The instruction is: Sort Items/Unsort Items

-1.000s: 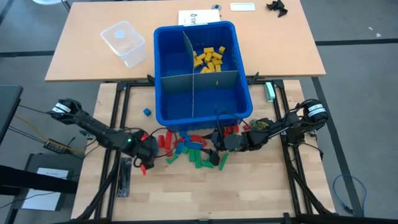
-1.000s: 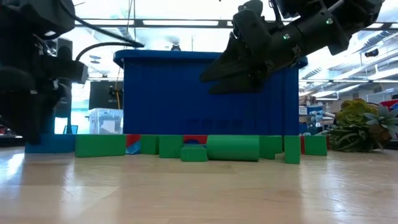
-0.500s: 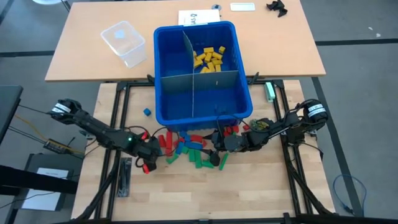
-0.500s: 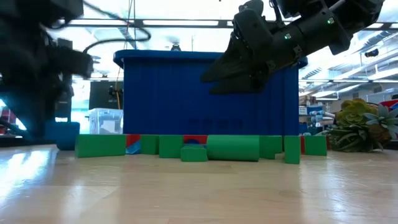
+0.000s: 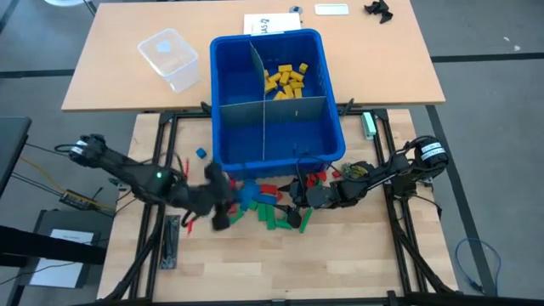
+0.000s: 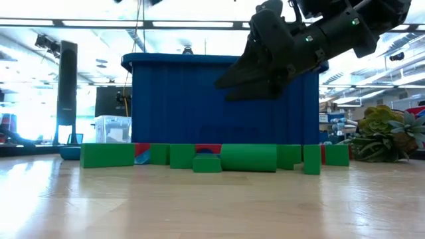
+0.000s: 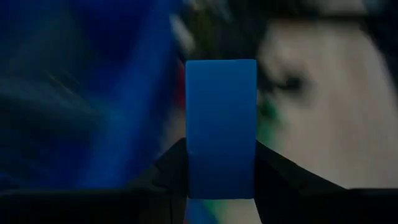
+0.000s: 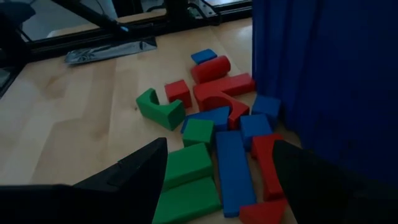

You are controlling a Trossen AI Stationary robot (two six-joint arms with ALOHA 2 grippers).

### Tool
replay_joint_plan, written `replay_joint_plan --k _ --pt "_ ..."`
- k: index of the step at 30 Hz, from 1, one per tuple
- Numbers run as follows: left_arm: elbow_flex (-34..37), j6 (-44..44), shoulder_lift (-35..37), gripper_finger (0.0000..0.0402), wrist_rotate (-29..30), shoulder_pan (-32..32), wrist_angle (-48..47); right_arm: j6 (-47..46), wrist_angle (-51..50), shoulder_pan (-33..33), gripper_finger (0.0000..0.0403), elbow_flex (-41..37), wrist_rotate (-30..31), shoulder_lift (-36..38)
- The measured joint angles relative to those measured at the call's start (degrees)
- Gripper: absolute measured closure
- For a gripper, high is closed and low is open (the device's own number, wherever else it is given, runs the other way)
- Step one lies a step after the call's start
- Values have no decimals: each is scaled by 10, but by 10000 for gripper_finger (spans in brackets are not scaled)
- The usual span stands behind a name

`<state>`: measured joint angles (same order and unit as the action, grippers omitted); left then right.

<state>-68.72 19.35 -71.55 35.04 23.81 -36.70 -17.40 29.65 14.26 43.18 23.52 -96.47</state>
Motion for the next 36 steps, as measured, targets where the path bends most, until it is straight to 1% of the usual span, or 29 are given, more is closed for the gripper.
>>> replay_joint_plan --k 2,3,4,6,8,12,15,20,24,27,31,36 --pt "-6 -70 0 256 71 -23 90 0 1 0 112 0 5 0" --pt "-5 -106 0 256 86 -38 140 0 1 0 112 0 8 0" --pt "-5 -140 -1 256 88 -55 187 0 1 0 112 0 8 0" --pt "-5 -196 -12 256 86 -91 266 0 1 0 112 0 9 0" --pt "-4 -237 -26 255 71 -127 322 0 -1 0 112 0 9 0" --pt "-4 -272 -65 255 23 -196 391 0 1 0 112 0 29 0" --pt "-5 -279 -97 254 -1 -239 406 0 -3 0 112 0 31 0" --pt "-17 -277 -146 247 -2 -297 417 0 -7 3 112 0 36 0" --pt "-19 -251 -174 233 -2 -328 418 0 -8 3 112 0 39 0" --pt "-19 -237 -180 223 -2 -340 419 -4 -18 5 112 0 40 0" --pt "-19 -236 -176 210 -2 -338 415 -18 -18 8 112 0 40 0" --pt "-45 -228 -150 179 -9 -323 347 -20 -22 7 112 0 42 0"
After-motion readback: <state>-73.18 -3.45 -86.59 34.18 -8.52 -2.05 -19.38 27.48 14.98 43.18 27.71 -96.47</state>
